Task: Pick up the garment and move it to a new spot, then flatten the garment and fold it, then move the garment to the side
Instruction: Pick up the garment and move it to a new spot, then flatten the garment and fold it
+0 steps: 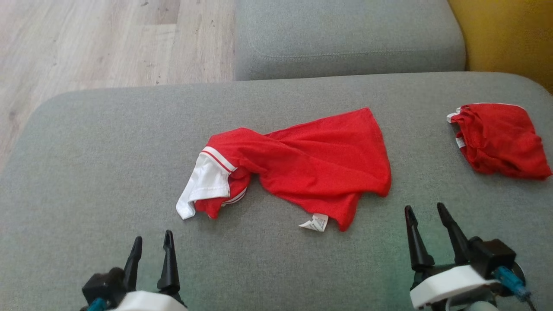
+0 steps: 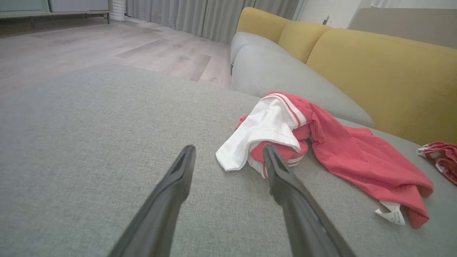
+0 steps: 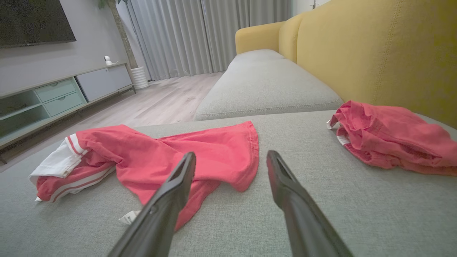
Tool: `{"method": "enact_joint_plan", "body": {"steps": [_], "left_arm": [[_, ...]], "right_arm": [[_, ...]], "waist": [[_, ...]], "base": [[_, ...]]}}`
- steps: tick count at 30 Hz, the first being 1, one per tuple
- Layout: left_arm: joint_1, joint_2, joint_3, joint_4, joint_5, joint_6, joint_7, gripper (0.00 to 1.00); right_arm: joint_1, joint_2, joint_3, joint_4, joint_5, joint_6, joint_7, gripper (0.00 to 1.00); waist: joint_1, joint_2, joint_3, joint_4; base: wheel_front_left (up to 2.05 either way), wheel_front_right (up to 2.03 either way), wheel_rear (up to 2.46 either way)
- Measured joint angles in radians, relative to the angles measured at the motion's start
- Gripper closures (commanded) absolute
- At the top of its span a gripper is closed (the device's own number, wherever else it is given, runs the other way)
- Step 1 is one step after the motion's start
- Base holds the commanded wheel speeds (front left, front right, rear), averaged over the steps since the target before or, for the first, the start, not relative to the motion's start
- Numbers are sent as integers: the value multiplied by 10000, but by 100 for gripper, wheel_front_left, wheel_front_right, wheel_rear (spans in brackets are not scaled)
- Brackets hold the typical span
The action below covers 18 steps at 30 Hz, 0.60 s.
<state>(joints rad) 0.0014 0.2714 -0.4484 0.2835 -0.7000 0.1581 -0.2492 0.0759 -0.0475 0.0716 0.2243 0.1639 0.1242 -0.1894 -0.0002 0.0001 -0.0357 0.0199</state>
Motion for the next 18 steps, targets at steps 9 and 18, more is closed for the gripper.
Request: {"method": "enact_joint_plan", "body": {"steps": [9, 18], "left_arm": [[422, -186, 261, -217, 236, -10, 0, 0], [460, -244, 253, -182, 238, -10, 0, 0]], "right_arm": [[-23, 6, 360, 477, 2, 0, -17, 0], [-25, 6, 485, 777, 4, 0, -12, 0]], "waist": [[1, 0, -174, -26], [2, 0, -302, -4]], "base": [[0, 0, 0], [0, 0, 0]]}}
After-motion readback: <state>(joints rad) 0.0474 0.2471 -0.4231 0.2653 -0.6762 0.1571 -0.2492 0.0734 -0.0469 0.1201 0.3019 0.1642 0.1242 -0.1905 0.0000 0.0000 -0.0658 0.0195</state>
